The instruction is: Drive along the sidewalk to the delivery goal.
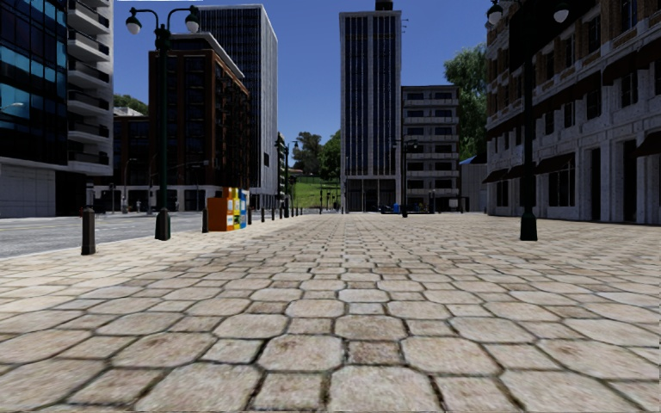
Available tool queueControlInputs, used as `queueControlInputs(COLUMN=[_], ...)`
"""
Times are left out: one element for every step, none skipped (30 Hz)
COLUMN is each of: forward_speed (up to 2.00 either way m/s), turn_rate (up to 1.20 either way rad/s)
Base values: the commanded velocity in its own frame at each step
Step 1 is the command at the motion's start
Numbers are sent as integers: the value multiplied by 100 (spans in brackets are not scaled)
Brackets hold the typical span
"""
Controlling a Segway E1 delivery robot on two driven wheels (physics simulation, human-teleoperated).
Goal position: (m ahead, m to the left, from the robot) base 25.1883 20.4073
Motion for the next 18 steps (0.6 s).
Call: queueControlInputs(forward_speed=[200, 200, 200, 200, 200, 200, 200, 200, 200, 200, 200, 200, 200, 200, 200, 200, 200, 200], turn_rate=[0, 0, 0, 0, 0, 0, 0, 0, 0, 0, 0, 0, 0, 0, 0, 0, 0, 0])
